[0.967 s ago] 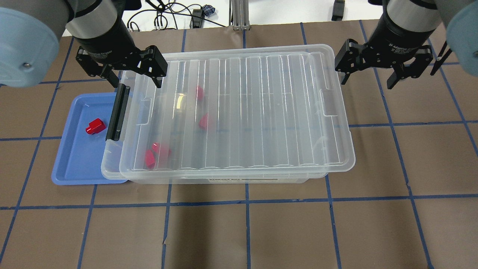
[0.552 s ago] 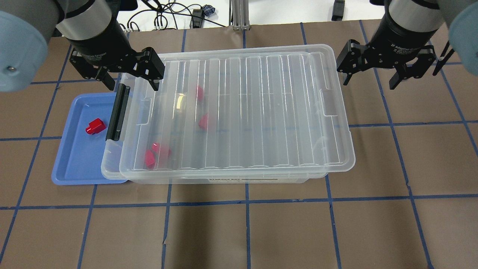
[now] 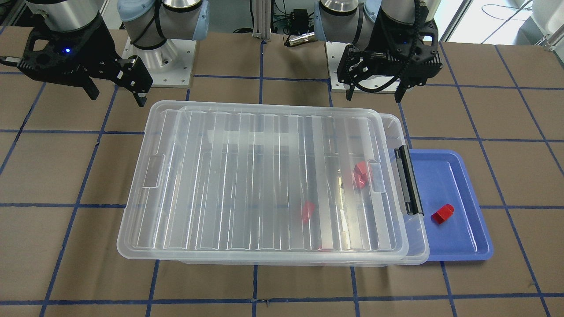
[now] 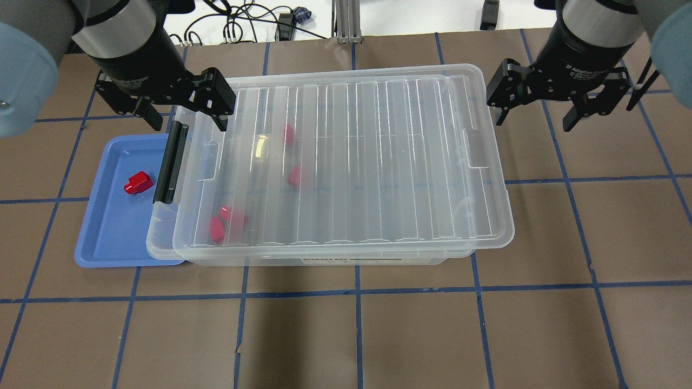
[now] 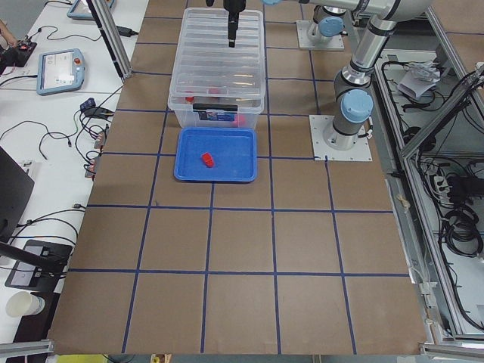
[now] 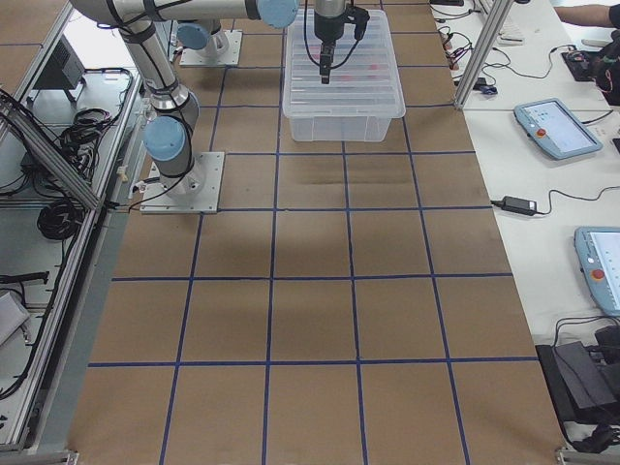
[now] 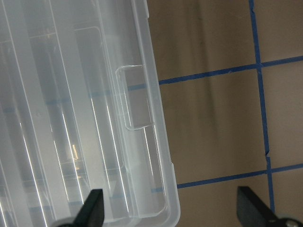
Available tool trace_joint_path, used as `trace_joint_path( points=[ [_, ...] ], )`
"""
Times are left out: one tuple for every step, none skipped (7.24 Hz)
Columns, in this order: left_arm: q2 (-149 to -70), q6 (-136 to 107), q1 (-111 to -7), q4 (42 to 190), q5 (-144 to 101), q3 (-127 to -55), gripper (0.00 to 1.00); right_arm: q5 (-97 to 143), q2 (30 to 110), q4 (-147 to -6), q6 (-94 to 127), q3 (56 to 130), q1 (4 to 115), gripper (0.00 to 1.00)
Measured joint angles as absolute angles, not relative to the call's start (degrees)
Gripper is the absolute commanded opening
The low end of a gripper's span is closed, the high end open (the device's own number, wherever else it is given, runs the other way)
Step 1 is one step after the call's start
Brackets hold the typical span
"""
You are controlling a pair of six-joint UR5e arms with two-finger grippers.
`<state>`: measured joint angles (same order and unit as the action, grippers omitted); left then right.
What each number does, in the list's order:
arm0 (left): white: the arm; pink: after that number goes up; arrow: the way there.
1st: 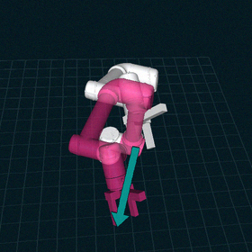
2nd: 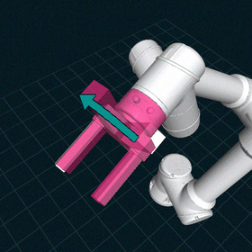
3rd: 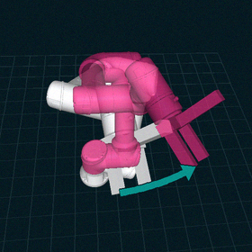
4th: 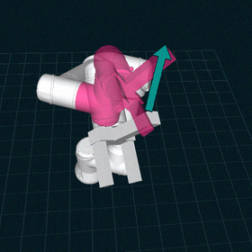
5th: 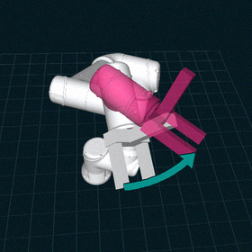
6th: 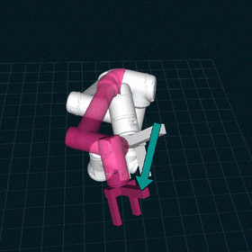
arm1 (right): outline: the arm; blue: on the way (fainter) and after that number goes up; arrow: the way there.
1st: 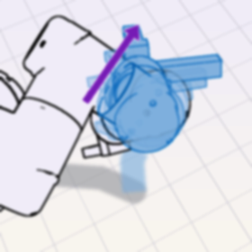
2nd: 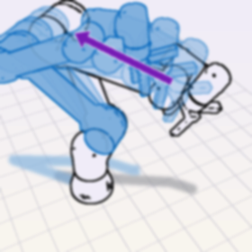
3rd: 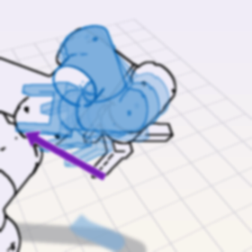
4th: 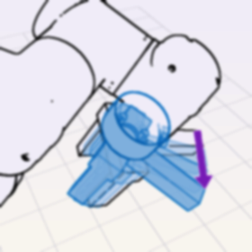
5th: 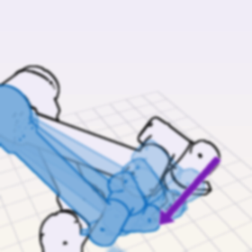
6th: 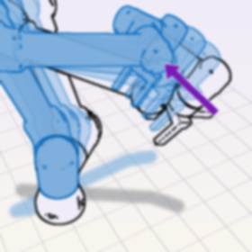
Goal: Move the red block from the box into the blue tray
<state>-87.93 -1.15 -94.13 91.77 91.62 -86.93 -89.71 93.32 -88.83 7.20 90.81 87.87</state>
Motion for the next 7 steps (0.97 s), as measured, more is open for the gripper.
trace_joint_path(
  points=[
    [-87.56,-1.17,-94.13,92.18,91.67,-86.9,1.0,-89.79,93.29,-89.02,7.23,90.85,87.89,1.0],
    [-87.26,-1.18,-94.13,92.49,91.68,-86.87,1.0,-89.93,93.27,-89.07,7.24,90.87,87.89,1.0],
    [-87.15,-1.18,-94.13,92.59,91.61,-86.89,1.0,-90.03,93.26,-89.06,7.29,90.87,87.89,1.0],
    [-87.12,-1.21,-94.13,92.64,91.58,-86.91,1.0,-90.07,93.26,-89.02,7.37,90.87,87.89,1.0],
    [-87.01,-1.22,-94.13,92.67,91.59,-86.8,1.0,-90.08,93.27,-88.96,7.47,90.91,87.89,1.0],
    [-86.87,-1.23,-94.13,92.68,91.54,-86.67,1.0,-90.09,93.3,-88.92,7.57,90.94,87.89,1.0],
    [-86.81,-1.21,-94.09,92.68,91.53,-86.54,1.0,-90.09,93.33,-88.96,7.62,90.94,87.89,1.0]
  ],
)
